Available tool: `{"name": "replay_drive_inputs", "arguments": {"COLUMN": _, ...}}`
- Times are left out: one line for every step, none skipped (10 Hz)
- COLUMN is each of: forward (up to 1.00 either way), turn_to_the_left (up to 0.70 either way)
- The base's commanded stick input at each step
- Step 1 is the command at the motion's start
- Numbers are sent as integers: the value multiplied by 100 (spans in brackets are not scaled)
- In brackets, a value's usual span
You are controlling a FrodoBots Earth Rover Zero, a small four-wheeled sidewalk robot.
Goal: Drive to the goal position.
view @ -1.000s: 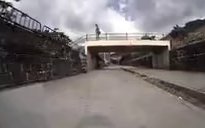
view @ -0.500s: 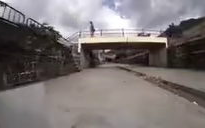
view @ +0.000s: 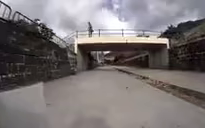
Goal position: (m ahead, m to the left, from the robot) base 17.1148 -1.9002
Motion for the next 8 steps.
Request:
{"name": "replay_drive_inputs", "arguments": {"forward": 100, "turn_to_the_left": 0}}
{"name": "replay_drive_inputs", "arguments": {"forward": 100, "turn_to_the_left": 0}}
{"name": "replay_drive_inputs", "arguments": {"forward": 100, "turn_to_the_left": 0}}
{"name": "replay_drive_inputs", "arguments": {"forward": 100, "turn_to_the_left": 0}}
{"name": "replay_drive_inputs", "arguments": {"forward": 100, "turn_to_the_left": 0}}
{"name": "replay_drive_inputs", "arguments": {"forward": 100, "turn_to_the_left": 0}}
{"name": "replay_drive_inputs", "arguments": {"forward": 100, "turn_to_the_left": 0}}
{"name": "replay_drive_inputs", "arguments": {"forward": 100, "turn_to_the_left": 0}}
